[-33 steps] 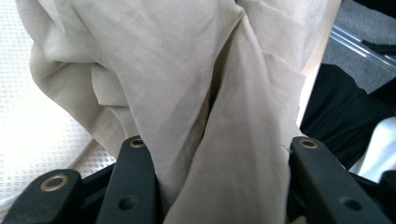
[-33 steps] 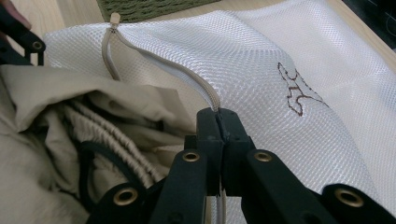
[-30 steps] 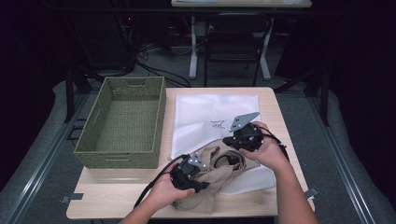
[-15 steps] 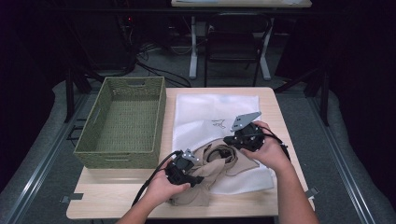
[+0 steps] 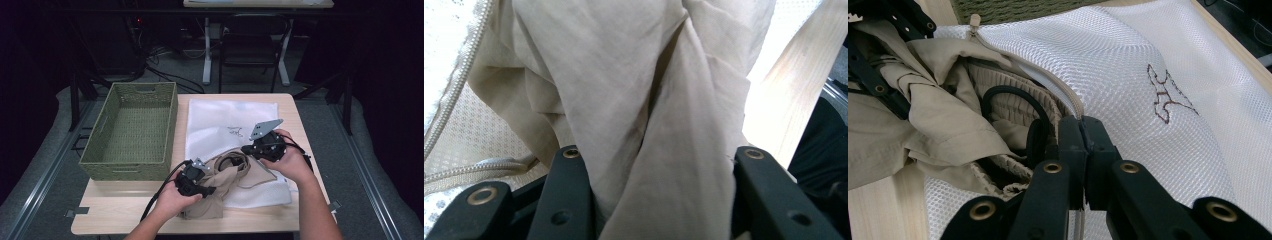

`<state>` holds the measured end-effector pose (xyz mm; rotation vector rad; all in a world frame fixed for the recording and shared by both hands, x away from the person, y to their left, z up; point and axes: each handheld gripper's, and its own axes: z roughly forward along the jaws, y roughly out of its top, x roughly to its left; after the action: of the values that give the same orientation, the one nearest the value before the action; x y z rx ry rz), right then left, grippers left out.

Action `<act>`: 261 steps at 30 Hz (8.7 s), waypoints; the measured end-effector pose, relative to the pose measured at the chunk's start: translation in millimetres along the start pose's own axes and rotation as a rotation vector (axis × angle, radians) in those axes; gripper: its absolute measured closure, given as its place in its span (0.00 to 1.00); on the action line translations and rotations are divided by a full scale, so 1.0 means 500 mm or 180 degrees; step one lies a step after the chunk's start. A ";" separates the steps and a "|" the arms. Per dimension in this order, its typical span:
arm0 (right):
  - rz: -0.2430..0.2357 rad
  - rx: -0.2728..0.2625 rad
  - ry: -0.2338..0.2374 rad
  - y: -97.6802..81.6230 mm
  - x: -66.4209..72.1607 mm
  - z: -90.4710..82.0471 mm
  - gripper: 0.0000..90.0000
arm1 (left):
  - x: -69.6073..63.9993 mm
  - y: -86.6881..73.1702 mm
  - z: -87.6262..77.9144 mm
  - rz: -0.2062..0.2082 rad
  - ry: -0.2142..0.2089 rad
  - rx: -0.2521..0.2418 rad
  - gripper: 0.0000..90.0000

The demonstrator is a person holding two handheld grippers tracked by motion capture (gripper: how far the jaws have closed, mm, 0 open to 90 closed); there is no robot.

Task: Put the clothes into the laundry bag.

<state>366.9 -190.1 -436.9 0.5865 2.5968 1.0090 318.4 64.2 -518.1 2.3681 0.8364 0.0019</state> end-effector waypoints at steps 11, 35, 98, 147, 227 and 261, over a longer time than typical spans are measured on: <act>-0.0045 0.0017 0.0012 0.005 0.007 0.004 0.99 | 0.004 0.022 0.013 -0.0002 0.0091 0.0030 0.67; -0.0068 0.0008 0.0046 0.009 0.016 0.017 0.99 | 0.002 0.079 0.053 -0.0006 0.0208 0.0030 0.67; -0.0106 0.0017 0.0034 0.006 0.018 0.023 0.98 | 0.038 0.086 0.079 -0.0223 0.0291 -0.0235 0.63; -0.0204 0.0163 0.0131 0.010 0.048 0.081 0.77 | 0.036 0.076 0.050 -0.0163 0.0453 -0.0257 0.57; -0.0150 0.0164 -0.0022 0.007 0.030 0.059 0.99 | -0.017 0.001 -0.072 -0.0149 0.0336 -0.0427 0.33; -0.0220 0.0190 0.0008 0.011 0.040 0.065 0.99 | 0.008 -0.046 0.028 -0.0132 0.0230 -0.0155 0.75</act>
<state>363.9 -158.5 -458.8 0.5063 2.6379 0.9141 311.5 72.7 -543.0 2.3164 0.9096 0.0902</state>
